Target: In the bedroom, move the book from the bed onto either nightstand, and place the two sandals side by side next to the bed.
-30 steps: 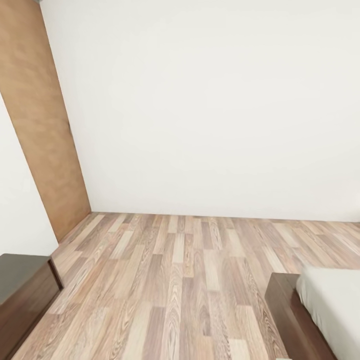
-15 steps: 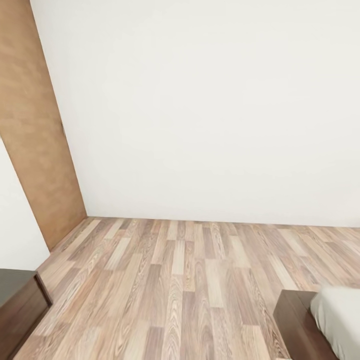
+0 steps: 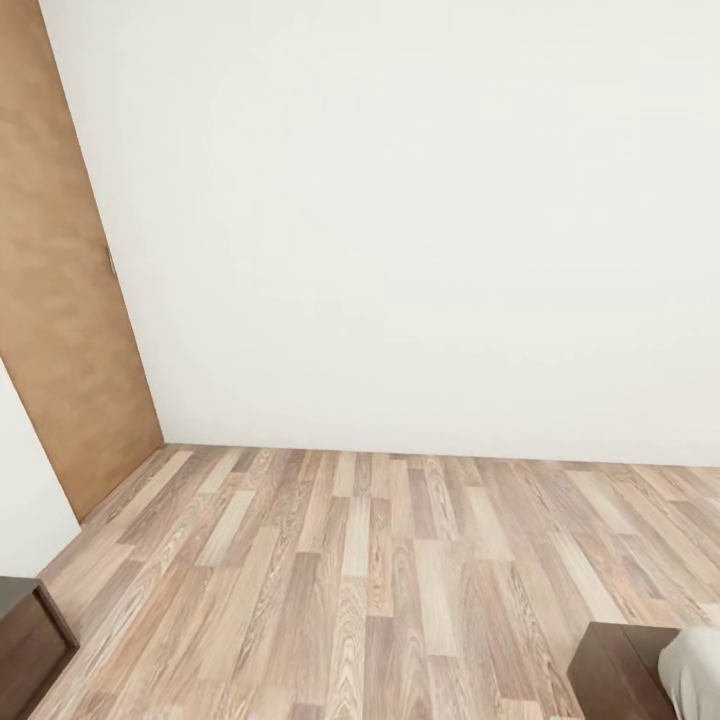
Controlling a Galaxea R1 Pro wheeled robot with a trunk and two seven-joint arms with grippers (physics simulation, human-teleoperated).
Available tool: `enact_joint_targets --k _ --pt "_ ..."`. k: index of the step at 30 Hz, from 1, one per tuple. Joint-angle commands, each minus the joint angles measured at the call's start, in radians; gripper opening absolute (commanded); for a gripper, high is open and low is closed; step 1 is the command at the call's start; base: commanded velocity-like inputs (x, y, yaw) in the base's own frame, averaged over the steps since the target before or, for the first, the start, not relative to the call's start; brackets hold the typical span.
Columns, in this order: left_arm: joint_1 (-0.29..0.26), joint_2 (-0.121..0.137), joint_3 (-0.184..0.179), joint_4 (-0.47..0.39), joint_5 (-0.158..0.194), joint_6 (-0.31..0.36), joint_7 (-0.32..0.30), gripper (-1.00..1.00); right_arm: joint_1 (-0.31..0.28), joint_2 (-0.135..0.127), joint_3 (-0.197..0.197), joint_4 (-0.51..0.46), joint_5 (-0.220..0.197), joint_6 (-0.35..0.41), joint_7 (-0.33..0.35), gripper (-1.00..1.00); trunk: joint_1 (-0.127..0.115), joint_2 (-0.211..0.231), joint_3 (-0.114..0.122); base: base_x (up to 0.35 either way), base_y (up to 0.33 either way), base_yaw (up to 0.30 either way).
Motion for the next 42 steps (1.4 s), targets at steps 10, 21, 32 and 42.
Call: enact_joint_targets --k 10,21,32,42 --pt "-0.001 0.000 0.008 0.001 -0.011 -0.004 -0.001 1.00 -0.001 0.002 -0.004 0.003 -0.003 -0.002 0.007 1.00 0.000 0.000 -0.001 0.327 0.000 0.000" --pt "-0.001 0.000 0.007 0.001 -0.011 -0.004 -0.001 1.00 -0.001 0.002 -0.004 0.003 -0.003 -0.002 0.006 1.00 0.000 0.000 -0.001 0.315 0.000 0.000" --pt "-0.001 0.000 0.007 0.001 -0.011 -0.004 0.000 1.00 -0.001 0.002 -0.004 0.003 -0.002 -0.002 0.005 1.00 0.000 0.000 -0.001 0.314 0.000 0.000" --pt "-0.001 -0.001 0.007 0.001 -0.011 -0.004 0.000 1.00 -0.001 0.002 -0.004 0.003 -0.003 -0.002 0.005 1.00 0.000 0.000 -0.001 0.314 0.000 0.000"
